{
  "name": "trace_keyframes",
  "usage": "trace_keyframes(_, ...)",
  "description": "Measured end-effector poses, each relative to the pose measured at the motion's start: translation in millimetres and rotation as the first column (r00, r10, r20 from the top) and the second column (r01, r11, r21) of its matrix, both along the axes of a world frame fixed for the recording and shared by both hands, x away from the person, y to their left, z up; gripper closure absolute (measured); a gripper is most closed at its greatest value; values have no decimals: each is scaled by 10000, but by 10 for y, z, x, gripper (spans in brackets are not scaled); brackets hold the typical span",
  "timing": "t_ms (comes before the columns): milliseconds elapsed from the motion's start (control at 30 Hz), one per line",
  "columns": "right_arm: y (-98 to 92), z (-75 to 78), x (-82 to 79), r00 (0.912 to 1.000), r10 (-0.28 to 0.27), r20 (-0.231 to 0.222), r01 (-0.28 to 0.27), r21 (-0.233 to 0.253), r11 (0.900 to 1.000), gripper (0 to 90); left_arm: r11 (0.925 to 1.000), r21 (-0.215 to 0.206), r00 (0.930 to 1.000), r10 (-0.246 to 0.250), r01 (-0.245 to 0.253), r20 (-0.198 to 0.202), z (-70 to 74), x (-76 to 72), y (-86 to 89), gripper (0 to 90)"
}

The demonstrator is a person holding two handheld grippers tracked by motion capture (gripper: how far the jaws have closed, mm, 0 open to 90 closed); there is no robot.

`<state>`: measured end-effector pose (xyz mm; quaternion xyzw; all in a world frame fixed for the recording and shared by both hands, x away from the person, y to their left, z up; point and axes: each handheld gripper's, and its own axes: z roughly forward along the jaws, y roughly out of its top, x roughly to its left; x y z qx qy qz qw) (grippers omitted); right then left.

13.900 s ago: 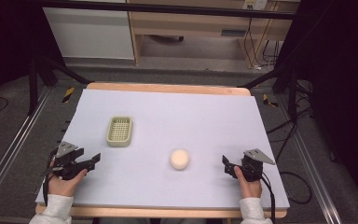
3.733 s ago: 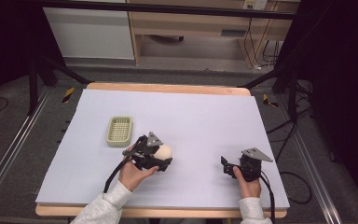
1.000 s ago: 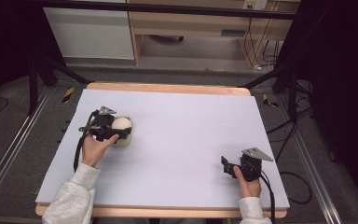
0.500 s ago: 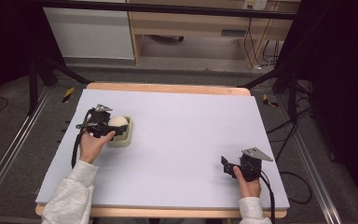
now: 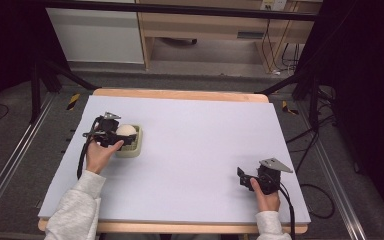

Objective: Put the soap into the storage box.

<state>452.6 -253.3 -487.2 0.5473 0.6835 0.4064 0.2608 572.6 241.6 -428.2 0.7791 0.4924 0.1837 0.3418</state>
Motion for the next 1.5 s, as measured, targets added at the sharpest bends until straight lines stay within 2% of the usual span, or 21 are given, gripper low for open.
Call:
trace_keyframes(833, 1, 0, 0, 10000, 2, -2, -2, 1, 10000, 60, 9995, 319, 9992, 56, -43, -406, -150, 48, -12, 240)
trace_keyframes(1500, 4, 1, -3, 10000, 6, 20, -6, 7, 10000, 60, 9991, 414, 9994, -28, 42, -346, -177, 47, -42, 238)
